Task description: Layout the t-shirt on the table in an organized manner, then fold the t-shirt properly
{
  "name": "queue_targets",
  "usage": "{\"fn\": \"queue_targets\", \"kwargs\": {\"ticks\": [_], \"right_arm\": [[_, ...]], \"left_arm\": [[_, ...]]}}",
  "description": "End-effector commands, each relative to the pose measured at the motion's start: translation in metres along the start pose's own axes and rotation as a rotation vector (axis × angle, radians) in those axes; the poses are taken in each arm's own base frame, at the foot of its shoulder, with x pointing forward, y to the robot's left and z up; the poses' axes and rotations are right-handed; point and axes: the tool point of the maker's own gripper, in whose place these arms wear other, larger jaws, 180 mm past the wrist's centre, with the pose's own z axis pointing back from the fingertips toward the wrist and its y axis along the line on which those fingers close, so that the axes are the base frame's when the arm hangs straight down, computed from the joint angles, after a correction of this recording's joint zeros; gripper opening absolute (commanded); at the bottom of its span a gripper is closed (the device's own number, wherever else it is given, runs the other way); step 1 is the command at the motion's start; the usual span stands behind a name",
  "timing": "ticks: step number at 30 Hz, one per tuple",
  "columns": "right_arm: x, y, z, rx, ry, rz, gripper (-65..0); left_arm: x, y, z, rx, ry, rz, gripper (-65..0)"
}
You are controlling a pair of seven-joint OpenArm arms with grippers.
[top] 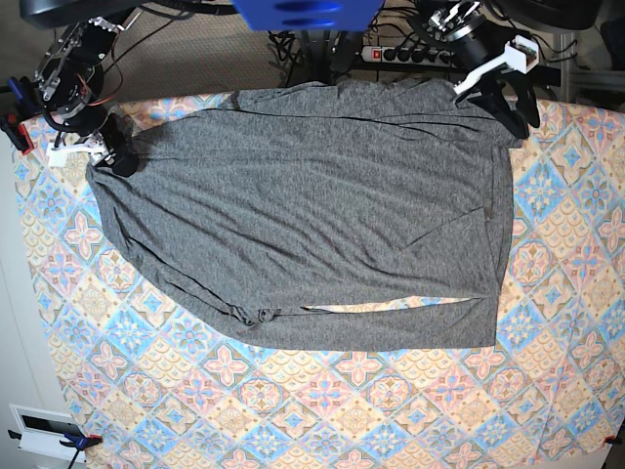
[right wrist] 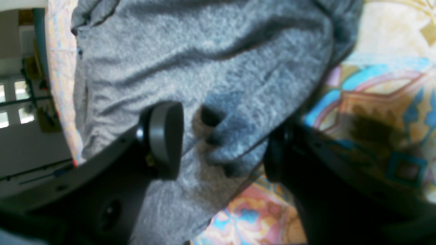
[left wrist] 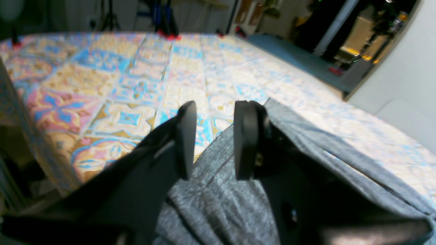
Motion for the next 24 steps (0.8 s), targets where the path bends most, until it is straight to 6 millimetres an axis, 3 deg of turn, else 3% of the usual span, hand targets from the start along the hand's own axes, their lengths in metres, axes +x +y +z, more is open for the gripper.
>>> {"fn": "queue_targets", "kwargs": {"ticks": [1, 4, 7, 9, 12, 15, 17, 21, 24], "right_arm": [[0.007, 0.002, 0.004, -0.002, -0.014, 0.021, -30.5], [0.007, 0.002, 0.004, -0.001, -0.014, 0.022, -30.5], [0.008, 0.003, 0.004, 0.002, -0.016, 0.023, -30.5], [0.006, 0.006, 0.001, 0.007, -0.005, 0.029, -30.5], [-0.001, 0.011, -0.005, 0.017, 0.017, 0.043, -30.5], [-0.003, 0.018, -0.012, 0.03, 0.014, 0.06, -30.5], [-0.009, 0.025, -0.019, 0.044, 0.027, 0.076, -30.5], [-0.018, 0.033, -0.026, 0.06, 0.047, 0.096, -30.5], [-0.021, 0.035, -0.028, 0.065, 0.057, 0.101, -30.5]], "left_arm": [[0.002, -0.001, -0.001, -0.03, -0.018, -0.029, -48.3], [-0.015, 0.01, -0.015, -0.065, 0.011, -0.143, -49.7], [-0.022, 0.043, -0.043, -0.019, 0.019, -0.306, -50.9], [-0.004, 0.066, -0.057, 0.056, -0.068, -0.401, -51.3], [0.038, 0.097, -0.072, 0.156, -0.22, -0.536, -51.2], [0.072, 0.13, -0.077, 0.295, -0.308, -0.574, -51.2], [0.091, 0.145, -0.08, 0.369, -0.345, -0.52, -51.1], [0.107, 0.165, -0.091, 0.526, -0.363, -0.183, -50.6], [0.098, 0.168, -0.105, 0.566, -0.317, 0.148, -47.5]]}}
